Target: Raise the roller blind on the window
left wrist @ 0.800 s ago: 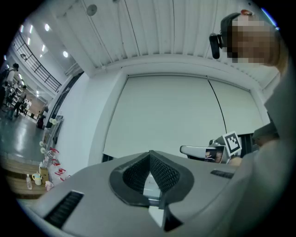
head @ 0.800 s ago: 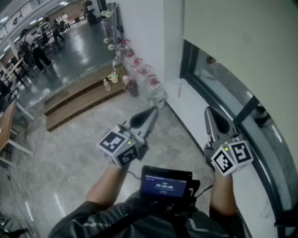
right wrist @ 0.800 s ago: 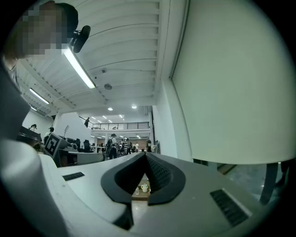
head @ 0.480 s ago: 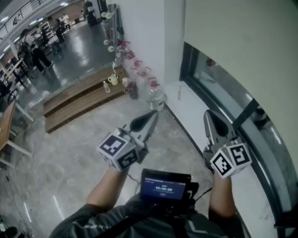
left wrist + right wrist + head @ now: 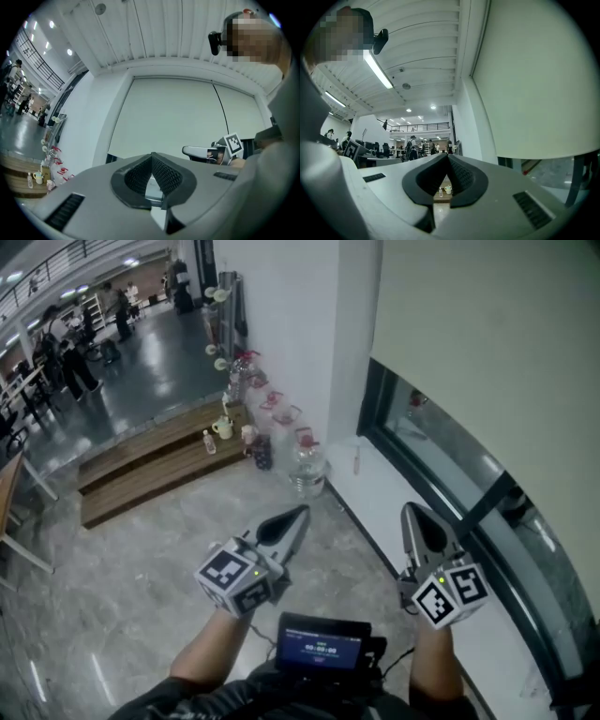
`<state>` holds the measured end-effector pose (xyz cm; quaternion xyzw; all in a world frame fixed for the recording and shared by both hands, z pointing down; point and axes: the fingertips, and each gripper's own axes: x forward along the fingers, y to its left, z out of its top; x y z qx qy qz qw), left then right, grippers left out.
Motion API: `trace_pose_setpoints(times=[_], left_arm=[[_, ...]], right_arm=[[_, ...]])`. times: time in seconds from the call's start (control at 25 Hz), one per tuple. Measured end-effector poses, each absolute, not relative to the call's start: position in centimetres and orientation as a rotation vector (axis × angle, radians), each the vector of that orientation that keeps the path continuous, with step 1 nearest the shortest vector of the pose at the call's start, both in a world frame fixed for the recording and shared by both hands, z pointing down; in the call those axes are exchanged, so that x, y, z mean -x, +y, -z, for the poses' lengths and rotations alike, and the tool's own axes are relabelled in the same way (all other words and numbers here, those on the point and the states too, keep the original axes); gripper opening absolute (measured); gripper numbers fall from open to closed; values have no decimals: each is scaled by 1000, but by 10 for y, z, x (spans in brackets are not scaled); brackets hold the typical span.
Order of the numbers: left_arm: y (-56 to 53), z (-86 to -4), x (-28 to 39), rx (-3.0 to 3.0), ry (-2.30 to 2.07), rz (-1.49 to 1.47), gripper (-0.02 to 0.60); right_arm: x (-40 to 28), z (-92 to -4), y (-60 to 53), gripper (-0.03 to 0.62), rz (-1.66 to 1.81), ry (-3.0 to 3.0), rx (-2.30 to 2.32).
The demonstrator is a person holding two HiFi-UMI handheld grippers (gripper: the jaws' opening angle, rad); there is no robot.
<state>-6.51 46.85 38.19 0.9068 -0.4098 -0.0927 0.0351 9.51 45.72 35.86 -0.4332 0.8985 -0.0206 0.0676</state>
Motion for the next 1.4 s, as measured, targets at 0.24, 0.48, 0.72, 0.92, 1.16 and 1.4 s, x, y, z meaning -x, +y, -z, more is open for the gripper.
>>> trace_pose_setpoints(times=[0.24,0.48,0.72,0.92,1.16,1.4], left_arm=[[464,-387,86,-2772,-1179,309,-6],[443,-384,89,-2821,-1155,277,-6],[403,-377,83,-2833,-1221,253,-6],[362,-367,60,-2822,-1250,271,-6],[312,-362,35,-2800,-1301,262,-6],[274,-364,10,-2785,-1337,247,-6]], right_arm=[[-75,-363,459,18,63,2685,1367],[-68,-364,444,18,74,2686,1388],[-70,-362,400,18,72,2703,1336],[-92,-358,358,18,64,2705,1286],[-119,-356,298,18,64,2707,1220],[-138,-358,256,18,53,2728,1156]])
